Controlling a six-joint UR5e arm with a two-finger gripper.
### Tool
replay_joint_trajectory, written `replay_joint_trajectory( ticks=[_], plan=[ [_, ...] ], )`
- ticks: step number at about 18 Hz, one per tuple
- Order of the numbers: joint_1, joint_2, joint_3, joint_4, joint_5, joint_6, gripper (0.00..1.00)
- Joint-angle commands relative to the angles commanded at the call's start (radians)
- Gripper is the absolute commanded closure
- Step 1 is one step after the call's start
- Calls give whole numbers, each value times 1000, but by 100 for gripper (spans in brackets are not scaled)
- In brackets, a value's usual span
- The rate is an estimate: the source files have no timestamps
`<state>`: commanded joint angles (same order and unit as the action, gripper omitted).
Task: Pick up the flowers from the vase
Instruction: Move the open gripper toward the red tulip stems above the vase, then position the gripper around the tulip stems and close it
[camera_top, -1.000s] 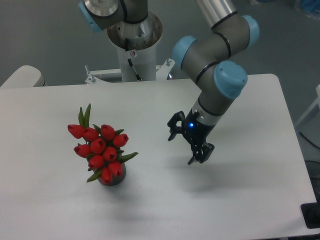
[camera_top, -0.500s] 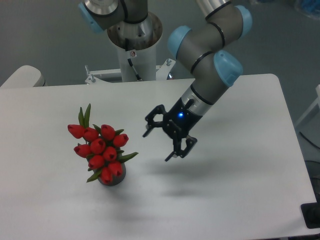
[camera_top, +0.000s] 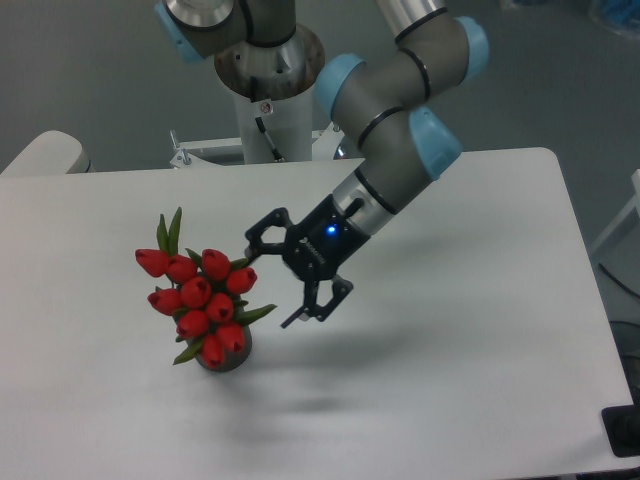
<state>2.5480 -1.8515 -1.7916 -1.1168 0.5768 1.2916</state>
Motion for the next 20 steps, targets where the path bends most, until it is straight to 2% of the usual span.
replay_joint_trajectory(
  ticks=[9,20],
  plan=[
    [-44,-2,-31,9,-61,2,0],
    [-61,-3,-49,15,-147,12,0]
  ],
)
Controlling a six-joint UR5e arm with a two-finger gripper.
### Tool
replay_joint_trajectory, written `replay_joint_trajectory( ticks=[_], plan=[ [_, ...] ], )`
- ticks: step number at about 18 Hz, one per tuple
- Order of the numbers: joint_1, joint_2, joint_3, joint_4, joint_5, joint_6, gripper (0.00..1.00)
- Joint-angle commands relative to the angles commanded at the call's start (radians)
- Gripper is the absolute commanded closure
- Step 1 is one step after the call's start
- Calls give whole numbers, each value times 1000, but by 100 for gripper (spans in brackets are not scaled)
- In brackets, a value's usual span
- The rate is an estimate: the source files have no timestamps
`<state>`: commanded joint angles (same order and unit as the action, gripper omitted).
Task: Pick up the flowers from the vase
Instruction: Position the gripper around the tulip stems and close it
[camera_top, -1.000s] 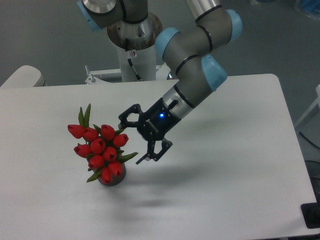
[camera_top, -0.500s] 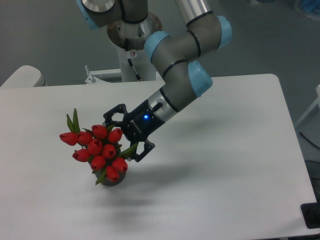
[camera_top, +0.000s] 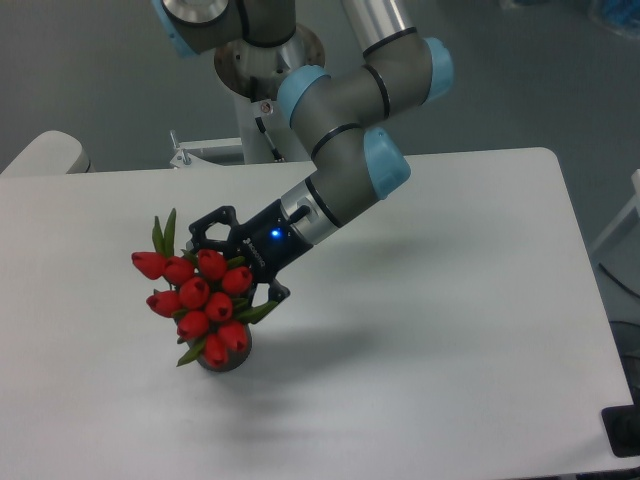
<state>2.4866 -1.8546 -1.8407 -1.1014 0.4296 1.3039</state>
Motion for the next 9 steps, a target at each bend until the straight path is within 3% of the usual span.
replay_joint_trajectory(
  ticks=[1,2,6,9],
  plan=[
    [0,-2,0,2,0,2,1],
    [0,-2,-2,3,0,3,11],
    [5,-2,-2,3,0,3,68],
    [11,0,-2,3,0,3,93]
  ],
)
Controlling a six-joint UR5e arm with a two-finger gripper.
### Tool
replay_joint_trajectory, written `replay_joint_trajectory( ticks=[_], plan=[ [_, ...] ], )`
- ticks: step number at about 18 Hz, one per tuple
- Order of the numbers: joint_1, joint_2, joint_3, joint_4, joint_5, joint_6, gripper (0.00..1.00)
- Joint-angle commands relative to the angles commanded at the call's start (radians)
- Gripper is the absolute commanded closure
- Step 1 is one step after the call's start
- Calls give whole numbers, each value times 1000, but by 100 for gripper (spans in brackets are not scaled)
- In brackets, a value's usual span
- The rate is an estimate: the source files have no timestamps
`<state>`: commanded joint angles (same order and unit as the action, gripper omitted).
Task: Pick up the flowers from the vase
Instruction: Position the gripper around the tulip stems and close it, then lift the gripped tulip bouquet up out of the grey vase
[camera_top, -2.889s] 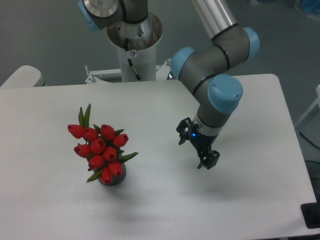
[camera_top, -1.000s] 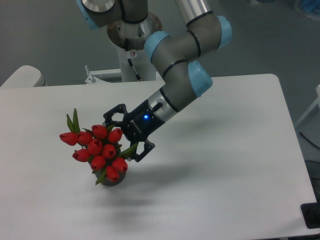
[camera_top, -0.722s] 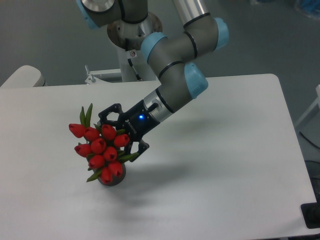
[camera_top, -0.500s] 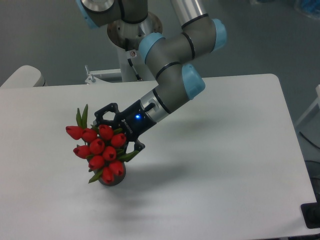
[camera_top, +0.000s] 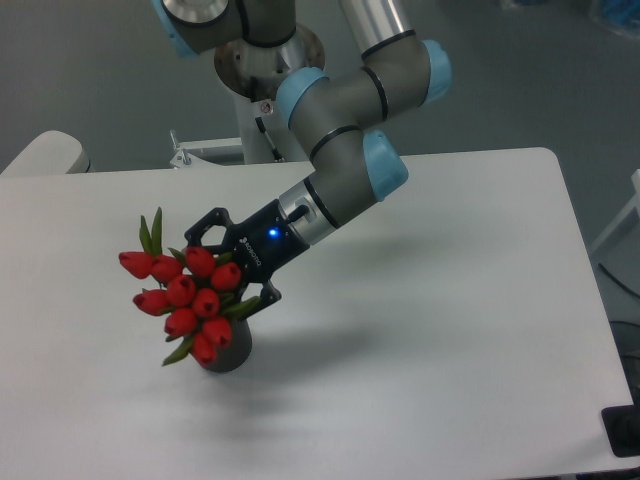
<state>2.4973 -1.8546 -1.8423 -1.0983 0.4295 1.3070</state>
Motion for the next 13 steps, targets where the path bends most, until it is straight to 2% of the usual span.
replay_joint_trajectory(
  ticks=[1,2,7,13],
  plan=[
    [2,0,0,0,-2,-2,99],
    [5,0,0,0,-3,-2,100],
    [11,12,2,-2,-49,-3,100],
    [40,66,2,-5,-136,-17,99]
  ],
)
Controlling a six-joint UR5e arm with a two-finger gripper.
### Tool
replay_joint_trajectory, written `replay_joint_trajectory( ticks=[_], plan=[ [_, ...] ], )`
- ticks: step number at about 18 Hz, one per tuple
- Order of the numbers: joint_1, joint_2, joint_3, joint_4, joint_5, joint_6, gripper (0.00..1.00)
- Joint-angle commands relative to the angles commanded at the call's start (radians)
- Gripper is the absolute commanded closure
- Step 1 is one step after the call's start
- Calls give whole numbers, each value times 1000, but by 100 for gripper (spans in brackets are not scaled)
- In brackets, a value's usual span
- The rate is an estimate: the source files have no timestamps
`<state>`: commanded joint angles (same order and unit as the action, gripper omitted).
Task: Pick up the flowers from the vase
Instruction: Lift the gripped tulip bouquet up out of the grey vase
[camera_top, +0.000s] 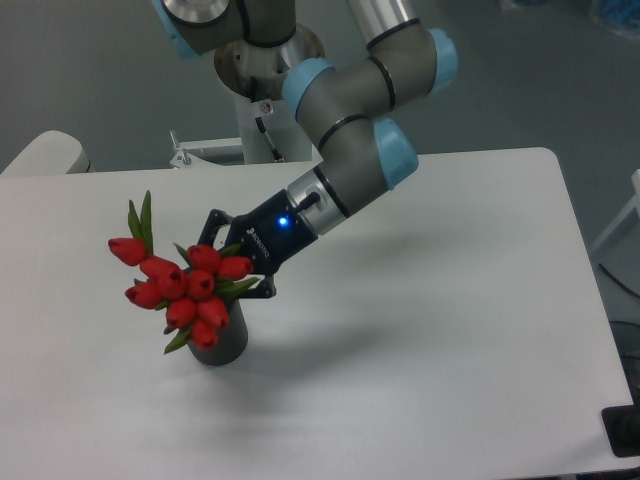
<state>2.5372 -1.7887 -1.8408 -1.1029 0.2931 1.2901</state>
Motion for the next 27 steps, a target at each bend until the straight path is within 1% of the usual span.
replay_joint_trajectory(
  ticks=[4,7,10,14,16,18,27],
  plan=[
    [11,32,0,0,-60,-47,99],
    [15,45,5,-2,-120,-66,98],
    [38,55,14,-3,-157,-83,98],
    [66,60,44,0,-169,-120,97],
    [68,61,63,-2,-169,-155,96],
    [84,68,78,-2,-169,-192,96],
    [133,103,86,-2,-170,-253,96]
  ],
)
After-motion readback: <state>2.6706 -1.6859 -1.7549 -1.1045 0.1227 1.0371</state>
